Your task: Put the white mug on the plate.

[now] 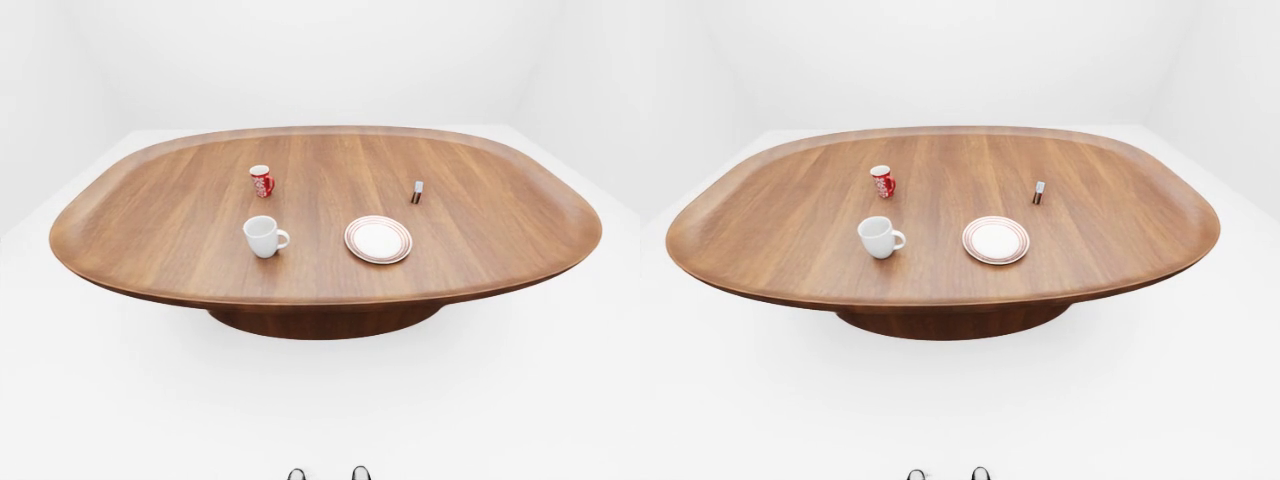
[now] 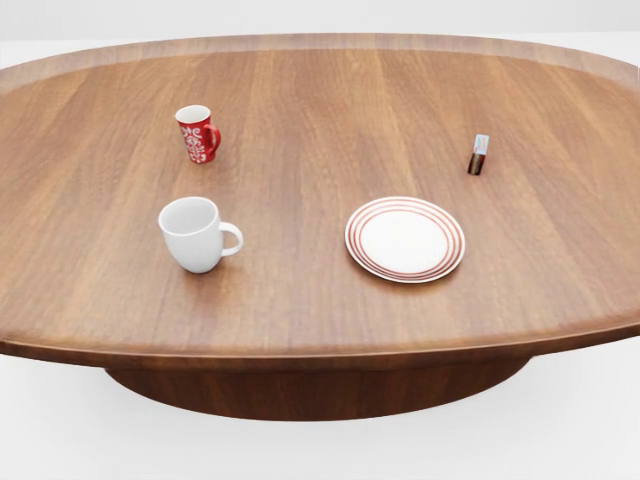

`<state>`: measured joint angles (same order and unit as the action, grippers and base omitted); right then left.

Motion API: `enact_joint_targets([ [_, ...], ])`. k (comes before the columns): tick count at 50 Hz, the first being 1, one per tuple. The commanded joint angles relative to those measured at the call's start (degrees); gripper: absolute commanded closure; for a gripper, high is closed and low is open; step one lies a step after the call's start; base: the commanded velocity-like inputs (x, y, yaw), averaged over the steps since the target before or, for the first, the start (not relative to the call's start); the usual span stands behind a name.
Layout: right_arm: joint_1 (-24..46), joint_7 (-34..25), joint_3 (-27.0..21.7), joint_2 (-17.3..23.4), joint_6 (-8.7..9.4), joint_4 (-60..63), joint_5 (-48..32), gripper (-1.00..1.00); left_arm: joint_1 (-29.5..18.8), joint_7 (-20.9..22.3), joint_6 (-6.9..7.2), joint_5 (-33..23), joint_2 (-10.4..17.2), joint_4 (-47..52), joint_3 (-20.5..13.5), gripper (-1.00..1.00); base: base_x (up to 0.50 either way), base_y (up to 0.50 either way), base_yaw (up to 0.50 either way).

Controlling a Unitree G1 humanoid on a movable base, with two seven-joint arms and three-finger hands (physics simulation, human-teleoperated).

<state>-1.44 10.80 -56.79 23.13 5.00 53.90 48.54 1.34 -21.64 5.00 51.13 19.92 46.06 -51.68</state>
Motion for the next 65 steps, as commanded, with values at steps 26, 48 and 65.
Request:
enact_joint_targets([
  [26, -1.1, -1.5, -1.6, -0.6, 0.00, 0.5, 0.3, -1.00, 0.1, -0.5, 0.00, -0.2, -0.2, 0.6, 0.1, -1.00, 0.03, 0.31, 0.00],
  [48, -1.0, -3.0, 0.1, -1.9, 0.00, -0.1, -2.2, -1.00, -0.2, 0.1, 0.00, -2.2, -1.0, 0.5, 1.5, -1.00, 0.32, 0.06, 0.00],
  [65, -0.8, -2.7, -0.8, -1.6, 0.00, 0.2, -1.1, -1.00, -0.2, 0.1, 0.00, -2.1, -1.0, 0.5, 1.2, -1.00, 0.32, 0.48, 0.00],
])
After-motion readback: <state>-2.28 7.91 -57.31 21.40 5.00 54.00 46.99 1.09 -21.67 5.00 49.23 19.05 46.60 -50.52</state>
